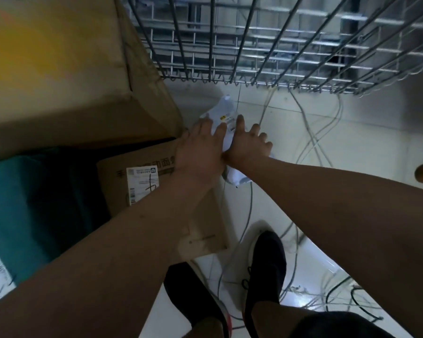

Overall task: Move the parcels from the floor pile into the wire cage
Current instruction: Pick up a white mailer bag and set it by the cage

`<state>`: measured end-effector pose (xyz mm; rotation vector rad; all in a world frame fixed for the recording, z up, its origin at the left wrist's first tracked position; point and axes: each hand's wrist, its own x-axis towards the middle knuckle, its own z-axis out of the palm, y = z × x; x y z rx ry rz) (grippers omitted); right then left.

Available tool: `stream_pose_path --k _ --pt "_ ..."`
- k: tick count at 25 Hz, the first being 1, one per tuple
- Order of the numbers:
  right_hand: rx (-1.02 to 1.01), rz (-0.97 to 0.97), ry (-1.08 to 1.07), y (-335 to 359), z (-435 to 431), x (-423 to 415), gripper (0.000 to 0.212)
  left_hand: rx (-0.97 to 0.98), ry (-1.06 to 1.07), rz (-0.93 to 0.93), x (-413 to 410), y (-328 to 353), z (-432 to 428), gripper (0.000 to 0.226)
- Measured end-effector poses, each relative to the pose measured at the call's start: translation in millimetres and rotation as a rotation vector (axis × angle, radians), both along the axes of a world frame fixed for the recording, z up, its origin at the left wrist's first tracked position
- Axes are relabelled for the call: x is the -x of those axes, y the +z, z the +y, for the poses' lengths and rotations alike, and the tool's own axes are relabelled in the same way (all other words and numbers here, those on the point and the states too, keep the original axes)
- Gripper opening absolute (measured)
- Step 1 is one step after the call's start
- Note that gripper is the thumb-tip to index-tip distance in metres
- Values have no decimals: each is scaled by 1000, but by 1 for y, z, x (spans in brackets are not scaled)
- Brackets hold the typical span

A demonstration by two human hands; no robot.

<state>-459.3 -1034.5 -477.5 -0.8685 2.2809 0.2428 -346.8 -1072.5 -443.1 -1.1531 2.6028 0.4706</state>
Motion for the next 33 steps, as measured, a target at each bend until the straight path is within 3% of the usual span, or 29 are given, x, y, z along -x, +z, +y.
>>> stream_pose_path --k 2,6,15,19,25,33 --pt "-25 -16 51 39 7 5 108 -25 13 4 -5 34 1 64" --pt "24 -57 113 130 19 -1 87 26 21 -21 -11 120 1 65" --pt "111 -180 213 359 48 -5 61 -2 -23 -153 -34 343 21 43" --pt "138 -208 248 435 60 -8 70 -29 -48 -145 -26 428 31 45" --pt "223 -207 142 505 99 -14 41 -105 -83 -59 -44 491 67 58" --pt "214 -155 -102 602 169 -33 54 -23 -329 -28 -51 582 102 61"
